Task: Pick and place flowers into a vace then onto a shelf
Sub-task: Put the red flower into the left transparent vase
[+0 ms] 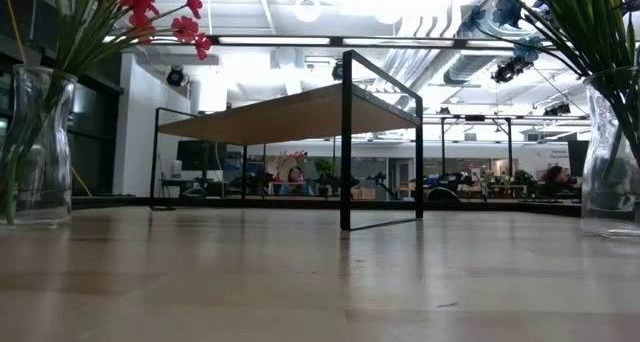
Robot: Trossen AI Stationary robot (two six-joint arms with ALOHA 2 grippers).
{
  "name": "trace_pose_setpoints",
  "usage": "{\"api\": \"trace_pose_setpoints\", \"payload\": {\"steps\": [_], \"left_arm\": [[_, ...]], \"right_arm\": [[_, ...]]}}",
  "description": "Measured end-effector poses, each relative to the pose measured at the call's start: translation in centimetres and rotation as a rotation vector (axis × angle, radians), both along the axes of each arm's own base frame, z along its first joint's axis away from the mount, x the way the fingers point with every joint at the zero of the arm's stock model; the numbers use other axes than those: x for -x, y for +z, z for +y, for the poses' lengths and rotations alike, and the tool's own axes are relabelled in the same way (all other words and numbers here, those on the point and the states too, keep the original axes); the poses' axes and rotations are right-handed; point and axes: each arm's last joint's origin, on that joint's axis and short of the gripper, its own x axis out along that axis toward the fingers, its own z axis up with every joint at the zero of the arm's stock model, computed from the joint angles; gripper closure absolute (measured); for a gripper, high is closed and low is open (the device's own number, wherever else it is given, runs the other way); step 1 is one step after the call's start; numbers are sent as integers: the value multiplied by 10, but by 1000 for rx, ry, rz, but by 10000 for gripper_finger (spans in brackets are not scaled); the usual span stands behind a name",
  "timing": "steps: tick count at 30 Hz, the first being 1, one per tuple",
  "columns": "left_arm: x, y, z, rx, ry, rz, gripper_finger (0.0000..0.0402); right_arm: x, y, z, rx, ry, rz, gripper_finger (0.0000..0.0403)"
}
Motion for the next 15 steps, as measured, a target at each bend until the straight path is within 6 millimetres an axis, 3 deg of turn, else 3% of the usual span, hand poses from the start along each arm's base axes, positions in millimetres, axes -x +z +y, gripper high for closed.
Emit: {"api": "trace_pose_setpoints", "payload": {"steps": [8,15], "left_arm": [[16,-2,7,30,-36,-21,378],[17,-8,22,115,-101,-54,378]], "right_arm": [[0,1,0,-5,0,-10,142],[-8,-2,4,4,0,11,142]]}}
